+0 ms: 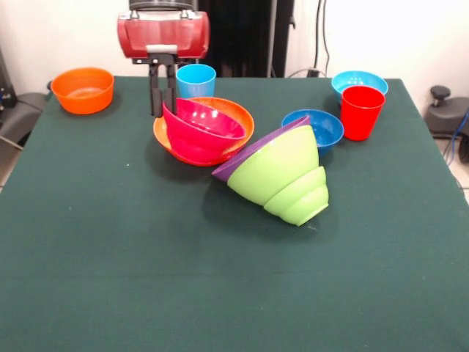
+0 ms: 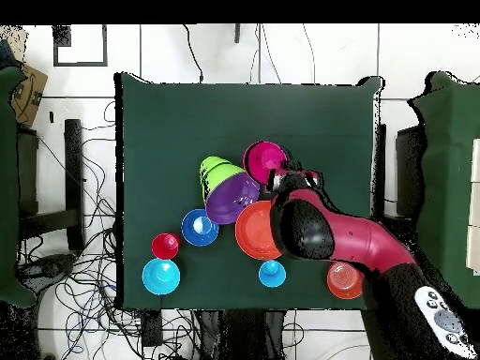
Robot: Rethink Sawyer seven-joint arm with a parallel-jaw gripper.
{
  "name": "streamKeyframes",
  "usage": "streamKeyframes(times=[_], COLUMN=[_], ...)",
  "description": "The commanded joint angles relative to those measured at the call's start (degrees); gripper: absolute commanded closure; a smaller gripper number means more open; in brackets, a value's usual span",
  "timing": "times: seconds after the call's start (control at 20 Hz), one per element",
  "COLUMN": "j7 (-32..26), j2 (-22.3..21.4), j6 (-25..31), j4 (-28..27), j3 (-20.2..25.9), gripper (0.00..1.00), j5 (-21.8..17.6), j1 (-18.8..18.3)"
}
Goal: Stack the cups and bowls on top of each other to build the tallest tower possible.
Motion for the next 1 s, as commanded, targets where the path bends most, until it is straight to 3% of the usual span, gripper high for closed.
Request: streamKeyframes(times=[0.05,0.3,0.4,0.6,1.0], j7=[1.6,-2.5,-7.1,-10.4,-17.8], j2=[0.0,-0.5,0.7,1.5,2.4], j6=[8.5,12.4,15.7,19.5,29.2], j4=[1.9,2.4,1.7,1.5,1.5], j3=[4.5,6.1,6.2,7.9,13.0], gripper=[1.00,1.00,1.00,1.00,1.00], j5=[-2.0,-3.5,-6.0,-8.2,-12.6], j1=[0.2,-3.4,-6.4,-9.5,-17.2])
